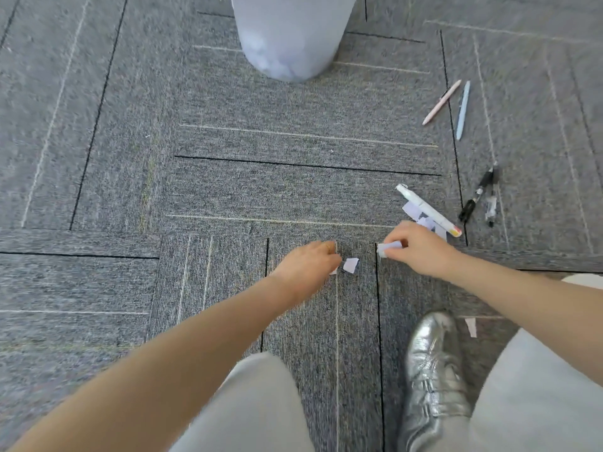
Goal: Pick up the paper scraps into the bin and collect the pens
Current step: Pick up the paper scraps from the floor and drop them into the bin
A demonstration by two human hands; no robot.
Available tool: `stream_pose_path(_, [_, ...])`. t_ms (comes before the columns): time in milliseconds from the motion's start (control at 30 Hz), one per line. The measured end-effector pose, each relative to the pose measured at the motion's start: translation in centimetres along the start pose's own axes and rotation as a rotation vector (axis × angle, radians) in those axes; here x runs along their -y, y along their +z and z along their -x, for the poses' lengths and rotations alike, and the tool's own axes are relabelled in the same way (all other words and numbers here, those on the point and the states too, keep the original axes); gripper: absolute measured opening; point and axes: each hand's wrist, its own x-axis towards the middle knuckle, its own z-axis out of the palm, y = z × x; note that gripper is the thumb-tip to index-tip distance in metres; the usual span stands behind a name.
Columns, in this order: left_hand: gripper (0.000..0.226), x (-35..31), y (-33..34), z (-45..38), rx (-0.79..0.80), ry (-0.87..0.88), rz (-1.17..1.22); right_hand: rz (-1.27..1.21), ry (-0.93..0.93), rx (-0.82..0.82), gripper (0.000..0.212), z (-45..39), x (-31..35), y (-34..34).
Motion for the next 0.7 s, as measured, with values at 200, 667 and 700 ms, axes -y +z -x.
stream_pose_path(200, [0.015, -0.9, 0.5, -1.3, 0.015, -0.197, 0.211, -0.493, 0.205, -0.16, 0.02, 0.3, 3.7, 5.2])
stream_pose_path(667, [0.019, -3.6, -11.0, -11.5, 0.042, -0.15, 0.224, -0.133, 0.172, -0.344, 0.024, 1.4, 3.7, 6.8])
stream_pose_path(700, [0.019, -5.1, -11.9, -13.3, 0.029, -0.116, 0.231, -0.187, 0.207, -0.367, 0.027, 1.3, 3.0, 6.1])
